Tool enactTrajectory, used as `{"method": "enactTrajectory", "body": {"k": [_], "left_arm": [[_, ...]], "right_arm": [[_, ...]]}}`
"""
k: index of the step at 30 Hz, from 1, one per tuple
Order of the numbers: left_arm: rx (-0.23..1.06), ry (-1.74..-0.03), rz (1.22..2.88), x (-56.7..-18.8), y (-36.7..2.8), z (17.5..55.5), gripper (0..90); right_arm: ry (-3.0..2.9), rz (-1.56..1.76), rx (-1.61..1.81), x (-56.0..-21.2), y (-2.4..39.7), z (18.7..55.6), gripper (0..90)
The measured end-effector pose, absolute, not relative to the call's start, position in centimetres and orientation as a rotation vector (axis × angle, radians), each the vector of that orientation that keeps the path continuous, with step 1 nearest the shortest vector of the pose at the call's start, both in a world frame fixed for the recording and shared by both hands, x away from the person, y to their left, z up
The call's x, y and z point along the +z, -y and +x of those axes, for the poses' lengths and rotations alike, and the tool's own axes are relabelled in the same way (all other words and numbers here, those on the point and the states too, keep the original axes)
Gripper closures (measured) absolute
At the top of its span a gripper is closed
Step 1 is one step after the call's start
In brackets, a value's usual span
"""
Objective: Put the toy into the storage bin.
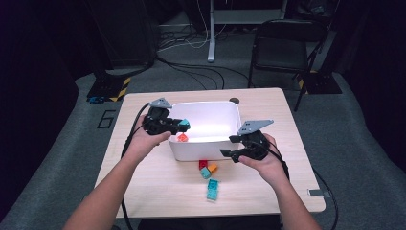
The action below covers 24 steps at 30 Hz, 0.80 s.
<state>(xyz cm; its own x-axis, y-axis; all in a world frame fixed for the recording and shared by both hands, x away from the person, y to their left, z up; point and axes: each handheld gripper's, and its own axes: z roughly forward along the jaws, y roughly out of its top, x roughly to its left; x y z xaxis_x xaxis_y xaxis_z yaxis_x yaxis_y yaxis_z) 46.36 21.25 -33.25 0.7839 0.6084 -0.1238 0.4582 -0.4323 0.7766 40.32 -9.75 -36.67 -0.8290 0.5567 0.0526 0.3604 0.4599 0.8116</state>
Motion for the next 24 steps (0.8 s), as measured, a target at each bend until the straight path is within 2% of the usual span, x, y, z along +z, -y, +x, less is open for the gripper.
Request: {"method": "enactTrajectory", "body": {"k": [16,24], "left_arm": [[0.212,-0.746,2.096,-31.8,-18.5,49.8,67.3],[0.193,-0.74,2.1,-32.4,-16.8,51.5,67.3]], "right_arm": [[-2.486,0.779,1.315,-36.5,9.8,40.2,37.7],[-2.484,0.79,1.32,-36.4,9.9,40.2,37.8]]}}
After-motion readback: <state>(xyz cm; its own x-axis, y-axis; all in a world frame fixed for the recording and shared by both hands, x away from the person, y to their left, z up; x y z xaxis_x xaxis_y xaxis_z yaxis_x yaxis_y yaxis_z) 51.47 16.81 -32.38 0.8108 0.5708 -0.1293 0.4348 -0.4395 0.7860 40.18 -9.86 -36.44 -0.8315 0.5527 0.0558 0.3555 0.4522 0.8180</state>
